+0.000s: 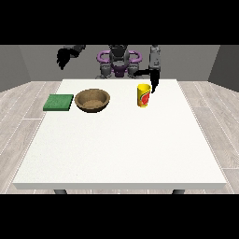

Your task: Pick the cup and pour the ball into the bowl, then pick the bowl and place it on the pad

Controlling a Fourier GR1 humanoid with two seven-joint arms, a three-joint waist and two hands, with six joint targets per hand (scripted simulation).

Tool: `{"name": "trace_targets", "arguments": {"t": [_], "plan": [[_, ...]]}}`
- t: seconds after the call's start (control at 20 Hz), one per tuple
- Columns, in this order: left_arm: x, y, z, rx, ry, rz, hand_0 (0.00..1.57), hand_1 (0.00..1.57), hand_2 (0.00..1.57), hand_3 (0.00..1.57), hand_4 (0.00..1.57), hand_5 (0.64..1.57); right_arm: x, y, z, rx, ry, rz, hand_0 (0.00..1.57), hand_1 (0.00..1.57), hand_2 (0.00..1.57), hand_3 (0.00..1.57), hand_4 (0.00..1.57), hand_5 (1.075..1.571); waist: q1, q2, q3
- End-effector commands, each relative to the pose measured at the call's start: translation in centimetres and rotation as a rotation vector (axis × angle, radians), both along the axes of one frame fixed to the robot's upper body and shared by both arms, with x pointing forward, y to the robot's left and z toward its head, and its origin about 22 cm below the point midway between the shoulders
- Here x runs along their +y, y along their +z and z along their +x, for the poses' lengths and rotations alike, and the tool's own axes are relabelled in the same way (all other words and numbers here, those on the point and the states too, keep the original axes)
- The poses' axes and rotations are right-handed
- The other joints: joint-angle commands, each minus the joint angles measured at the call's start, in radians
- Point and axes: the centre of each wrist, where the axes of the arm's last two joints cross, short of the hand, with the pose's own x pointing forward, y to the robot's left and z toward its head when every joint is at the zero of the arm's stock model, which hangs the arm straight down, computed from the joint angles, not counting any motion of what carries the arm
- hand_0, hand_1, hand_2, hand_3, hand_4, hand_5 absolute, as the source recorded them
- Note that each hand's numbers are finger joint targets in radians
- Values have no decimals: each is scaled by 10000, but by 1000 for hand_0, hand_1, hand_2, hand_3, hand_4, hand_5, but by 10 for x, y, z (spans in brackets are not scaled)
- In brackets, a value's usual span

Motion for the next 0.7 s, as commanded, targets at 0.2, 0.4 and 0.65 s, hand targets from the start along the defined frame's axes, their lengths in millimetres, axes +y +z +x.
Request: {"name": "trace_targets", "arguments": {"t": [0.2, 0.4, 0.65], "plan": [[8, -39, 21, 617, -307, 181, 0, 0, 0, 0, 138, 1433, -34, -20, 13, 558, -511, 68, 0, 0, 0, 0, 670, 1560, 115, -427, 2], [17, -73, 15, 545, 196, 3, 0, 0, 0, 0, 200, 1420, -26, -13, 7, 302, -5, 68, 0, 0, 0, 0, 676, 1563, -261, -187, -1], [15, -68, 36, 894, 327, 81, 0, 0, 0, 0, 363, 1464, -40, -25, 17, 499, -112, 40, 0, 0, 0, 0, 675, 1564, -171, -316, 1]]}}
